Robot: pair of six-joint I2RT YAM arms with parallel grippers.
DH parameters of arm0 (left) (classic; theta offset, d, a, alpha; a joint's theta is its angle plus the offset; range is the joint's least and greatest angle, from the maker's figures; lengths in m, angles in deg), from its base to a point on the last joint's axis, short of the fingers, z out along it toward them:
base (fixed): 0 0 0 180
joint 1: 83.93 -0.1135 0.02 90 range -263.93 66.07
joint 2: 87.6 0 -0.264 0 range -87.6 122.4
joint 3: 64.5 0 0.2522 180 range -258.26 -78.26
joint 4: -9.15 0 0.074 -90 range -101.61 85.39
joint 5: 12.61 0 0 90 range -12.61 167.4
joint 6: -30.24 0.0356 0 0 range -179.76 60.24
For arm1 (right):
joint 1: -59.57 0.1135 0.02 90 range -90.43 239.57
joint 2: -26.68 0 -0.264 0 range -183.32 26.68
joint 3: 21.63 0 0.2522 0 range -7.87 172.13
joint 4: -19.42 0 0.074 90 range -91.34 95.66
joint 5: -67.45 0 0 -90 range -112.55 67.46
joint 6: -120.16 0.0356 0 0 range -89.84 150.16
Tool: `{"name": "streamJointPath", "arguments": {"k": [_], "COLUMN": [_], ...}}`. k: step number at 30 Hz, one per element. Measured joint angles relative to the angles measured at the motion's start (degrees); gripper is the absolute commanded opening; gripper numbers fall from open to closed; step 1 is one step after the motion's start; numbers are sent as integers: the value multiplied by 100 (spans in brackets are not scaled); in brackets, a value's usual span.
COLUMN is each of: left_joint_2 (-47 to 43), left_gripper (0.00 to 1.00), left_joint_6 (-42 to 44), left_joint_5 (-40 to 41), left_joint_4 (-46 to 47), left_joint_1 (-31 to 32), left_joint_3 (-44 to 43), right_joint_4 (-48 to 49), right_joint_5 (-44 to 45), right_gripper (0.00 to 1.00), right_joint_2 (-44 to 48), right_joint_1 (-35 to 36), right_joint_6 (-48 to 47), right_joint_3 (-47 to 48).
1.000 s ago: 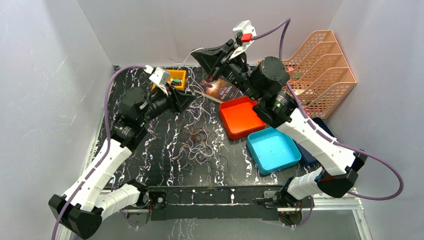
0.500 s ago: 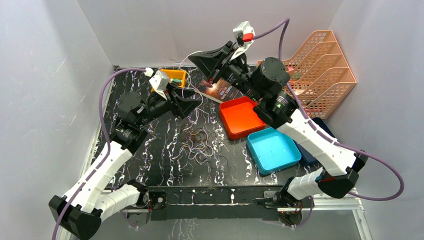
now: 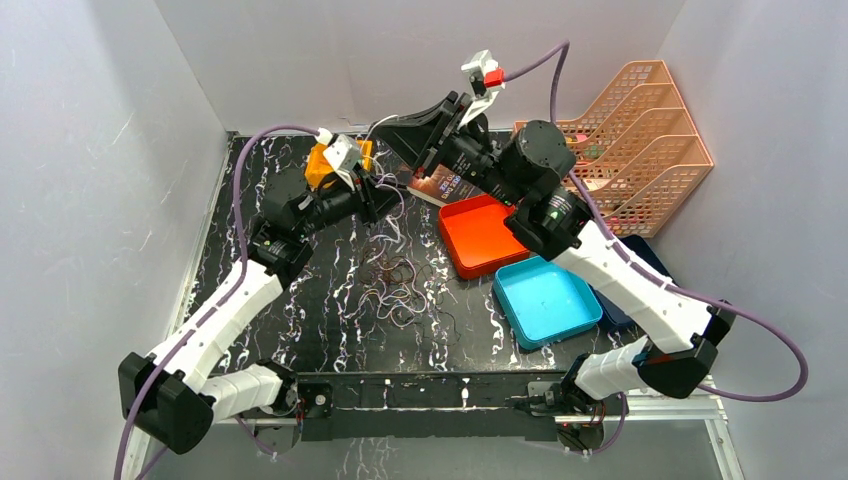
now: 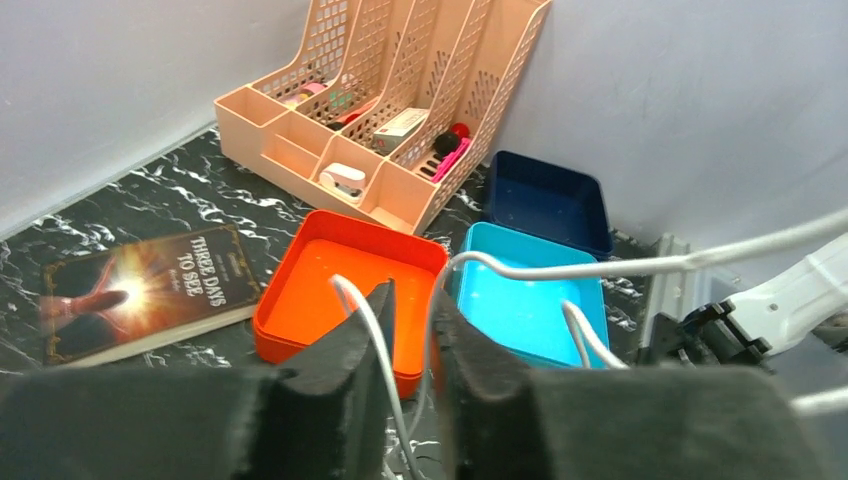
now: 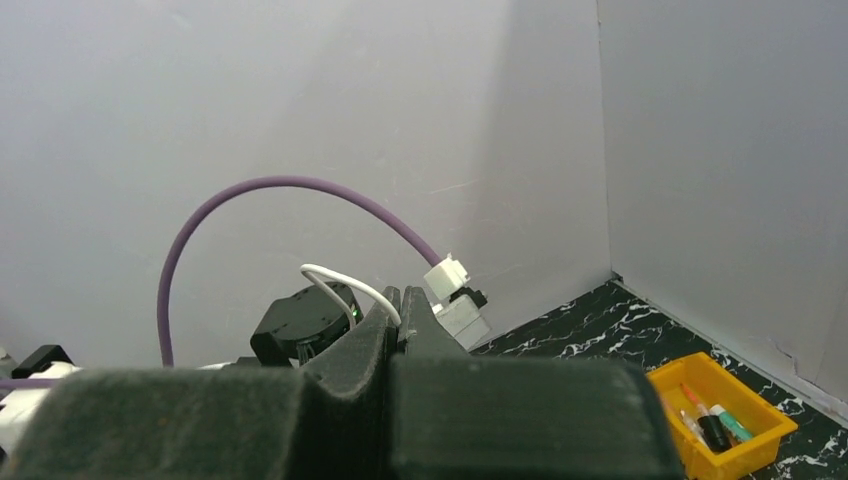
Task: Untangle the cables
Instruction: Untie the cable.
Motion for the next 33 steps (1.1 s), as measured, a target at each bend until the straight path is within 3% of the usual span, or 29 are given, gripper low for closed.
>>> {"name": "streamJointPath", "arguments": {"k": [2,5,11,15,20,26,33], "left_joint_2": [31,28,-15,-48,-52,-61,15], "left_gripper": [0,0,0,0,0,0,0], "left_joint_6": [-9,-2,96,173,240,245,197], "left_joint_5": [-4,42,514,881,1169,1355,1353], "left_joint_4": [-22,-149,-820,-1327,-1742,-1987,-2179], "left_joint_1": [0,0,2,0,0,0,0], "left_joint_3": [-26,-140,-745,-1449,-2304,-2730,-2894], "right_joint_4": [17,42,94,157,389,1386,3104], "right_joint_5": [9,125,772,1351,1698,1434,442], "right_gripper": [0,3,43,58,67,74,80], "right_joint_2": [37,210,1029,1742,2586,3101,2094], "right_joint_1": [0,0,0,0,0,0,0], "right_joint_6": [22,9,-184,-393,-610,-940,-1480], "right_joint_3": [-92,-396,-1569,-2612,-4124,-5685,-6188]}}
